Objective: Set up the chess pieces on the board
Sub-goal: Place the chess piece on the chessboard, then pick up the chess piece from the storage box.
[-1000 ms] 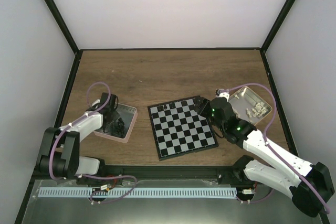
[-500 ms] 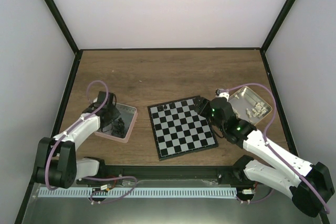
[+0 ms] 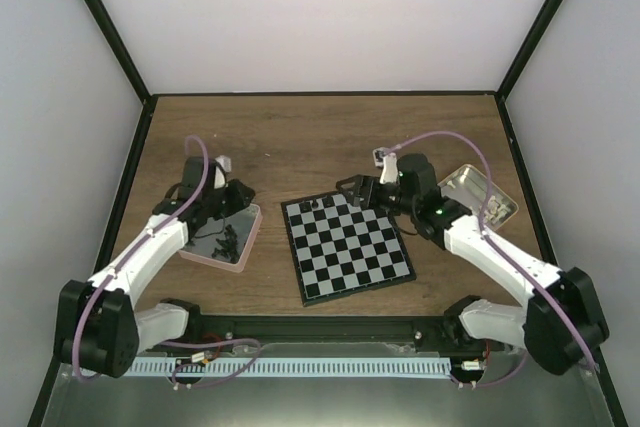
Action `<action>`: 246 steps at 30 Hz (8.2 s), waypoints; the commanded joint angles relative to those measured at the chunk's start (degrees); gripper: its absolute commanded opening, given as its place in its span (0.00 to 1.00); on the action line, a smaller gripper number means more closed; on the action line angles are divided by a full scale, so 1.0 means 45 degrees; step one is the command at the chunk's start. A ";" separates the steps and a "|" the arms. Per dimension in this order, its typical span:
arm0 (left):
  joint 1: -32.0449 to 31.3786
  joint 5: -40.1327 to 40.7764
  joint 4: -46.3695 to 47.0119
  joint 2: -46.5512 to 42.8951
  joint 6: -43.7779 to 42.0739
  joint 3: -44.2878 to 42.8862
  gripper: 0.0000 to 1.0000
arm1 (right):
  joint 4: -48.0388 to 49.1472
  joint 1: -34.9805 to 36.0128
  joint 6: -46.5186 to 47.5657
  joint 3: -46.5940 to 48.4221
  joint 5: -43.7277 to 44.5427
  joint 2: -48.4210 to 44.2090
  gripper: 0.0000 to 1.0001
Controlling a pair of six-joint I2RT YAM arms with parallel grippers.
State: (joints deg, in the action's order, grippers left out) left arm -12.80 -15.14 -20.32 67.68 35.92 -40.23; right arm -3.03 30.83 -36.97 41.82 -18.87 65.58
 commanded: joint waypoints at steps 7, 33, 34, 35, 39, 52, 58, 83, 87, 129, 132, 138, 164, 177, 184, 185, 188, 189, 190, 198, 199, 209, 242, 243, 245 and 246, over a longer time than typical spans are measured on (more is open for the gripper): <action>-0.3220 -0.4663 0.3809 -0.0080 -0.1493 -0.1216 0.18 | 0.2679 -0.0152 -0.0976 0.0899 -0.6383 0.0914 0.76; -0.4617 -1.0529 0.5940 0.0264 -0.3236 -0.2584 0.19 | 0.2569 -0.0152 -0.2729 0.1308 -0.6717 -0.0805 0.40; -0.4615 -1.0493 0.5927 0.0271 -0.3263 -0.2562 0.19 | 0.2577 -0.0152 -0.2716 0.1292 -0.6774 -0.0787 0.39; -0.4617 -1.0478 0.5939 0.0255 -0.3274 -0.2554 0.19 | 0.2610 -0.0149 -0.2706 0.1292 -0.6896 -0.0785 0.39; -0.4616 -1.0333 0.5850 0.0291 -0.3313 -0.2554 0.18 | 0.2839 -0.0147 -0.2670 0.1291 -0.7566 -0.0735 0.38; -0.4617 -1.0202 0.5802 0.0419 -0.3354 -0.2617 0.19 | 0.3274 -0.0132 -0.2871 0.1025 -0.8094 -0.0719 0.23; -0.4615 -0.9445 0.5561 0.0562 -0.3323 -0.2843 0.20 | 0.3334 -0.0138 -0.2940 0.1032 -0.7723 -0.0618 0.06; -0.4461 0.4658 0.1278 -0.2815 -0.4949 -0.3598 0.83 | -0.0697 0.2018 0.2555 -0.0103 0.7093 0.0337 0.01; -0.4461 0.6058 0.1234 -0.3457 -0.5130 -0.3599 0.83 | -0.0468 0.3110 0.3242 0.0549 0.8198 0.1532 0.01; -0.4461 0.9643 0.1739 -0.5631 -0.5663 -0.2776 0.84 | -0.4431 0.5890 0.4040 0.9772 0.9668 1.1787 0.01; -0.4460 0.9633 0.1761 -0.5578 -0.5671 -0.2767 0.84 | -0.4409 0.5875 0.4124 0.9768 0.9510 1.1798 0.01; -0.4461 0.9633 0.1746 -0.5490 -0.5674 -0.2767 0.84 | -0.4386 0.5835 0.4216 0.9811 0.9323 1.1928 0.01; -0.4456 0.9672 0.1722 -0.5270 -0.5718 -0.2698 0.86 | -0.3631 0.5766 0.4118 0.8908 0.9311 1.1115 0.23; -0.4461 0.9758 0.1722 -0.5256 -0.5717 -0.2607 0.86 | -0.3218 0.5761 0.4318 0.8507 0.9035 1.0809 0.17; -0.4461 0.9750 0.1709 -0.5255 -0.5717 -0.2601 0.86 | -0.3183 0.5766 0.4310 0.8444 0.9018 1.0779 0.13; -0.4461 0.9750 0.1708 -0.5255 -0.5717 -0.2601 0.87 | -0.3188 0.5766 0.4314 0.8443 0.9018 1.0778 0.13; -0.4461 0.9769 0.1702 -0.5255 -0.5717 -0.2573 0.87 | -0.3215 0.5770 0.4310 0.8453 0.9008 1.0751 0.12; -0.4461 0.9770 0.1702 -0.5255 -0.5715 -0.2583 0.86 | -0.3226 0.5767 0.4302 0.8417 0.8990 1.0726 0.12; -0.4461 0.9765 0.1702 -0.5255 -0.5712 -0.2574 0.86 | -0.3201 0.5761 0.4299 0.8369 0.8976 1.0669 0.11; -0.4461 0.9664 0.1702 -0.4925 -0.5716 -0.2603 0.86 | -0.3001 0.5766 0.4260 0.7967 0.8738 1.0379 0.16; -0.4461 0.9654 0.1702 -0.4906 -0.5717 -0.2581 0.86 | -0.2941 0.5764 0.4279 0.7944 0.8717 1.0350 0.17; -0.4461 0.9650 0.1683 -0.4842 -0.5656 -0.2585 0.86 | -0.2912 0.5765 0.4366 0.8017 0.8637 1.0420 0.21; -0.1888 0.6470 -0.3624 -0.1153 0.1327 -0.0083 0.64 | -0.1885 0.5120 0.1336 0.4615 0.8644 0.4880 0.33; -0.1678 0.6120 -0.3617 -0.0833 0.1326 -0.0028 0.64 | -0.1859 0.5119 0.1277 0.4505 0.8644 0.4760 0.34; -0.1395 0.5739 -0.3585 -0.0120 0.1326 0.0045 0.64 | -0.1866 0.5111 0.1227 0.4325 0.8631 0.4549 0.34; -0.1319 0.5660 -0.3536 0.0204 0.1284 0.0079 0.64 | -0.1852 0.5120 0.1202 0.4252 0.8643 0.4474 0.33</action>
State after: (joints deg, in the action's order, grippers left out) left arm -20.40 16.62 -35.83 64.58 40.12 -40.75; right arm -11.27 54.24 -29.69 61.93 18.90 88.12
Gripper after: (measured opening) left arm 0.641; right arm 0.335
